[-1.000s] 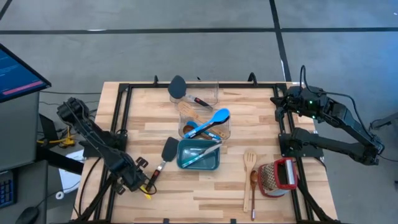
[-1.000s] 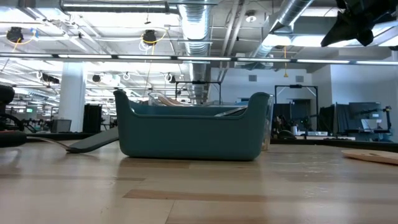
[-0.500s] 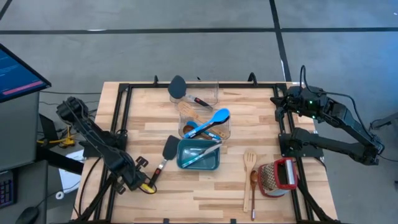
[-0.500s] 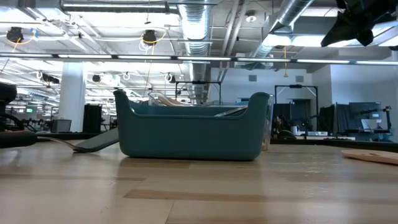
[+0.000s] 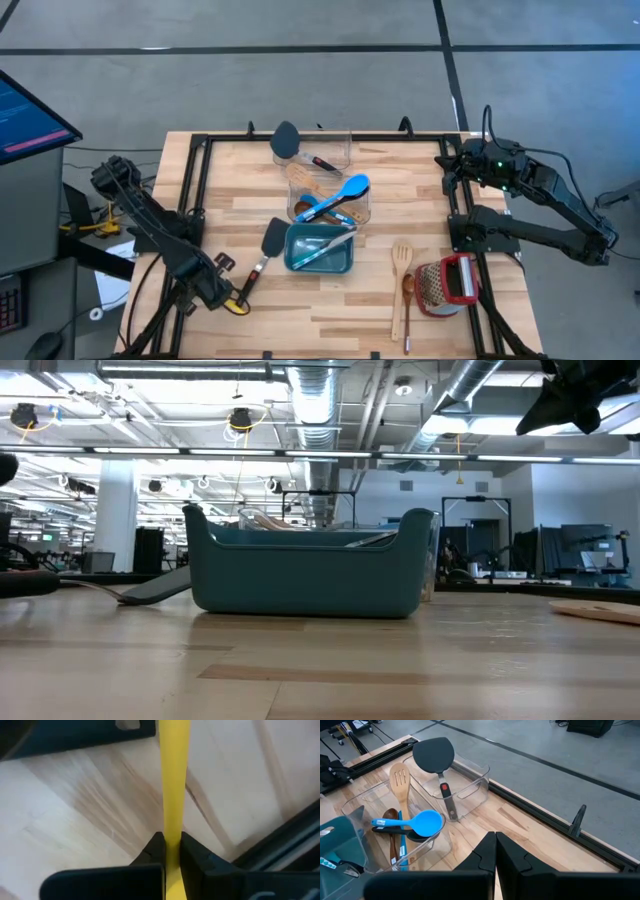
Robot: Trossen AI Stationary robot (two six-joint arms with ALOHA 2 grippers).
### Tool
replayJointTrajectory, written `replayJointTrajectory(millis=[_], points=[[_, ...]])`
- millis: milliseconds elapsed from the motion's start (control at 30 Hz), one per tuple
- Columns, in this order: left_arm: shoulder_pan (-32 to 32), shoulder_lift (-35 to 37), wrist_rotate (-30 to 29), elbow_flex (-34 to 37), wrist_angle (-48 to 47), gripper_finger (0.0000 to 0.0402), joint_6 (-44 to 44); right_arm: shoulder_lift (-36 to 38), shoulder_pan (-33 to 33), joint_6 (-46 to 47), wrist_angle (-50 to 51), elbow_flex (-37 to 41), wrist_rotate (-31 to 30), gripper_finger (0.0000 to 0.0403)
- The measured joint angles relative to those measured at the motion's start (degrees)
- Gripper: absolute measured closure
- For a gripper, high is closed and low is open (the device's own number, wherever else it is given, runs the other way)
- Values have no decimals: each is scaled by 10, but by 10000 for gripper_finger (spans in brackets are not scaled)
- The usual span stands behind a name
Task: Pick & Place Kitchen Items
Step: Put the yellow serving spoon into the bottom transparent bin
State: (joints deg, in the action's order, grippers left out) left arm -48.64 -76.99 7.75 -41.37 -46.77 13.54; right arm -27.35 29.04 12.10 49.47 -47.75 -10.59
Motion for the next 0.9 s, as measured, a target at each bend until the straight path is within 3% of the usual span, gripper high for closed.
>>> replayJointTrajectory(millis=[200, 300, 633, 900], points=[[33, 0, -7, -47, -63, 394, 4, 0, 0, 0, 0, 0, 0, 403], [67, 0, -41, -69, -99, 394, 3, 0, 0, 0, 0, 0, 0, 403], [267, 0, -232, -167, -188, 394, -15, 0, 0, -4, -3, 0, 10, 403], [401, -37, -409, -351, -227, 394, -126, 0, -1, -5, -2, -17, 69, 403]])
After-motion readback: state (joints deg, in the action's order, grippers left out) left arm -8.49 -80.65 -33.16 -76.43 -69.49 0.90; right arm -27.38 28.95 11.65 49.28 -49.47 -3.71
